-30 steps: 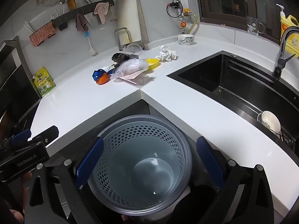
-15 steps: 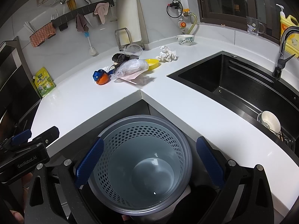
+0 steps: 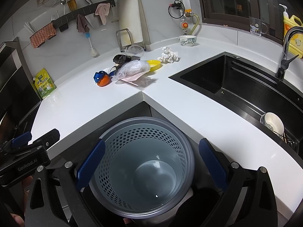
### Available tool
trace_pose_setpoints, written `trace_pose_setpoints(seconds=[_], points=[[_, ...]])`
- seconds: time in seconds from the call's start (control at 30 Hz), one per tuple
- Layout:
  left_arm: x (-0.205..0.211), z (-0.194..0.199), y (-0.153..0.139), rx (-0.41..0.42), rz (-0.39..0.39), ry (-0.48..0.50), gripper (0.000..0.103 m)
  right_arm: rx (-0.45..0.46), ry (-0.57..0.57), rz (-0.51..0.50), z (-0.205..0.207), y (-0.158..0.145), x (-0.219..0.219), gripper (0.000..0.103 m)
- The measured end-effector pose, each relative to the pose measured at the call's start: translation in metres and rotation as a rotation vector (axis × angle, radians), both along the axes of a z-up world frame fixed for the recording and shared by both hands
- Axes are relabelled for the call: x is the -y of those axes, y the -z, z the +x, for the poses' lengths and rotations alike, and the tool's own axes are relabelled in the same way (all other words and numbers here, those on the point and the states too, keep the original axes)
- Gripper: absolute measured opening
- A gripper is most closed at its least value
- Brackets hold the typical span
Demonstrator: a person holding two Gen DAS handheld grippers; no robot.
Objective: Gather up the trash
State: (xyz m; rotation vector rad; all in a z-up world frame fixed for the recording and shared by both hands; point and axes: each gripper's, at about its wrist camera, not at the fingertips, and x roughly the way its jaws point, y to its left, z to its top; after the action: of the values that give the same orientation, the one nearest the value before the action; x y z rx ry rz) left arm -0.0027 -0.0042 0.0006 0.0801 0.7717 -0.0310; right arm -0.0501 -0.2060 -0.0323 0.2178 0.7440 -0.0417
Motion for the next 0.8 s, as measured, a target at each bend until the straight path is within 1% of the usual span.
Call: trace_pose_setpoints(seconds=[0.8], points=[[0.0016,-0.0011,0.0005,0.001,0.002,0.002,0.097,0.003,0.005,-0.003,-0.0001,-0.0008,0.0018,0.094]])
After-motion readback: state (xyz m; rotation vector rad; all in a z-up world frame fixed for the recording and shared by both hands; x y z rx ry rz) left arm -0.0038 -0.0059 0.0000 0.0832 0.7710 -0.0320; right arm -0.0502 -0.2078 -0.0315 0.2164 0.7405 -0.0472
